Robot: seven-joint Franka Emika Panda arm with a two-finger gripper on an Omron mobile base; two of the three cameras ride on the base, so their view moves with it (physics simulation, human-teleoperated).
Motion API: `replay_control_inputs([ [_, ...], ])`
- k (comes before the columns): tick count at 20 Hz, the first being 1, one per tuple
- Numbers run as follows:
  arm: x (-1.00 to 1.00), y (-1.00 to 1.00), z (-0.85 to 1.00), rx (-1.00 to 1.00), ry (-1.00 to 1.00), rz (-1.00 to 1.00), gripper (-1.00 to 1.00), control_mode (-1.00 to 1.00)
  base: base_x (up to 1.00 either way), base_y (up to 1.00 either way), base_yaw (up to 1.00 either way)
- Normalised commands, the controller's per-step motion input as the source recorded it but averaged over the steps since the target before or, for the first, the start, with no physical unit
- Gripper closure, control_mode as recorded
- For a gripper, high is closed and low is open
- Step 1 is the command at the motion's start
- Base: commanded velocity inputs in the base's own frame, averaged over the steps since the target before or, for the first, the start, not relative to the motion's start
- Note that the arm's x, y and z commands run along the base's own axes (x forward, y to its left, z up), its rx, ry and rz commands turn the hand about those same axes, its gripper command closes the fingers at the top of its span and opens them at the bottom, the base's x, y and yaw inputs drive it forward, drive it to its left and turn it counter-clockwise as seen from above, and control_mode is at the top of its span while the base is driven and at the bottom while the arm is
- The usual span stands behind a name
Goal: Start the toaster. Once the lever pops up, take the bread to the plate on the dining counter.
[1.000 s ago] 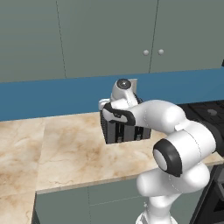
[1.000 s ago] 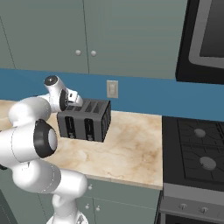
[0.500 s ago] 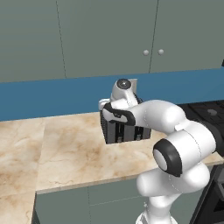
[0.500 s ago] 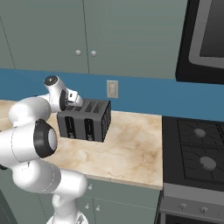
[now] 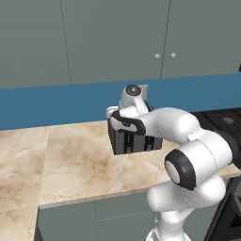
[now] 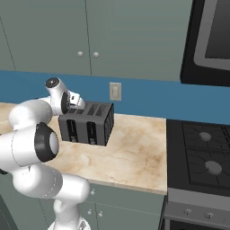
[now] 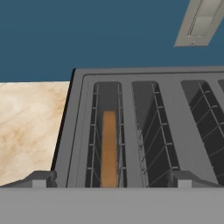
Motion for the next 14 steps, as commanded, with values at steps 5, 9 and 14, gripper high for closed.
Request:
replay_control_inputs([
  [5, 0.00, 0.00, 0.00, 0.00, 0.00, 0.00, -1.00, -1.00, 0.00, 0.00, 0.00],
  [9, 0.00, 0.00, 0.00, 0.00, 0.00, 0.00, -1.00, -1.00, 0.00, 0.00, 0.00],
  [14, 0.00, 0.00, 0.00, 0.00, 0.00, 0.00, -1.00, -1.00, 0.00, 0.00, 0.00],
])
